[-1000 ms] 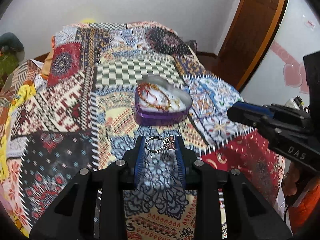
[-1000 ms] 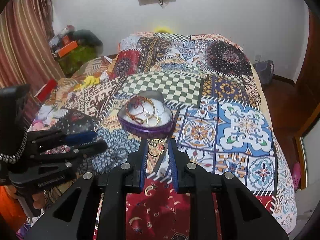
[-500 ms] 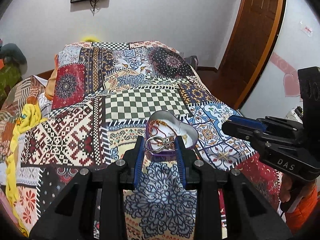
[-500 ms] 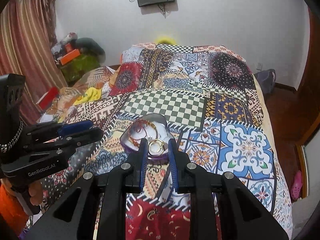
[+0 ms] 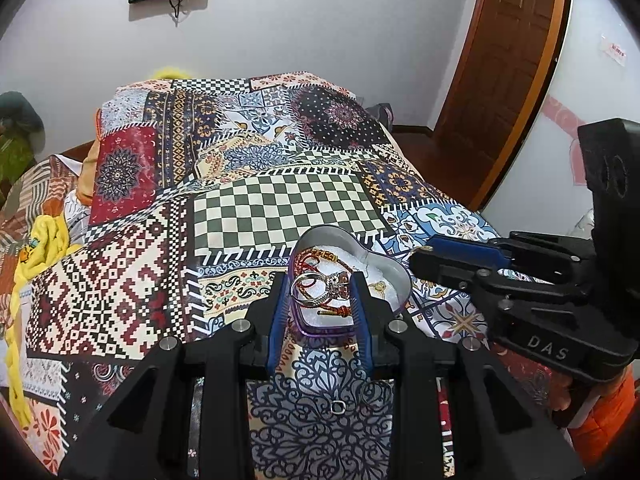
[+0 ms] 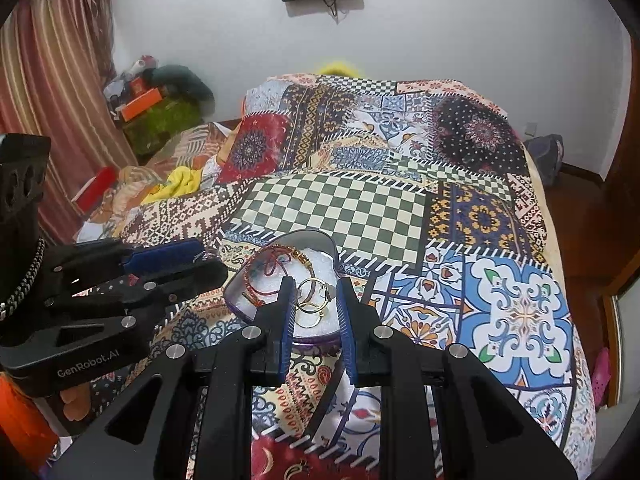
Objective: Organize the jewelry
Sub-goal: 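Carry both rings over the heart tin and open both grippers inside it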
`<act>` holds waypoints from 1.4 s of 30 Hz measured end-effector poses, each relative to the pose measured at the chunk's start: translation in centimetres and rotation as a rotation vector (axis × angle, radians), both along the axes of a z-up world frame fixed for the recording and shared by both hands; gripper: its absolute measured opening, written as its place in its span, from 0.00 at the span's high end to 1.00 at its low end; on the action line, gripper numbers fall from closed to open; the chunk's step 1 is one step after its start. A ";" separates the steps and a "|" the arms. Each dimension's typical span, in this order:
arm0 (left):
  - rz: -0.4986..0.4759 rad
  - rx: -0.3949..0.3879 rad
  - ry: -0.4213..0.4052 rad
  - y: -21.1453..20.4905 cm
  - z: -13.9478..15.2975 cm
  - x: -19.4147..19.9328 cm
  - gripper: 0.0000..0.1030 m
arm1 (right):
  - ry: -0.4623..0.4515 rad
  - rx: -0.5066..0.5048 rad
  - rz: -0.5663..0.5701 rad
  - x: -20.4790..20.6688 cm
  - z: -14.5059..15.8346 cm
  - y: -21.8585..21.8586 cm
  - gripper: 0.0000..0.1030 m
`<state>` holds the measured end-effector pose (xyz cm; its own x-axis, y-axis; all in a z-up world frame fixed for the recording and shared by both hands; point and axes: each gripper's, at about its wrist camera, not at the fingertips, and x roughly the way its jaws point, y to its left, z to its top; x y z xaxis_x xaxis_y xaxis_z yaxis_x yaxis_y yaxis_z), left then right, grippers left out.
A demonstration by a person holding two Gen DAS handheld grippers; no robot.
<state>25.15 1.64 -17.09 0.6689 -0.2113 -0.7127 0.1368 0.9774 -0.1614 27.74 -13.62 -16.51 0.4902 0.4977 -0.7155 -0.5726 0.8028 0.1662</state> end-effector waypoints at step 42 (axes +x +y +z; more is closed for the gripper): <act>0.011 0.054 0.014 0.8 -0.6 0.3 0.71 | 0.054 -0.123 0.087 0.7 -2.6 2.2 0.82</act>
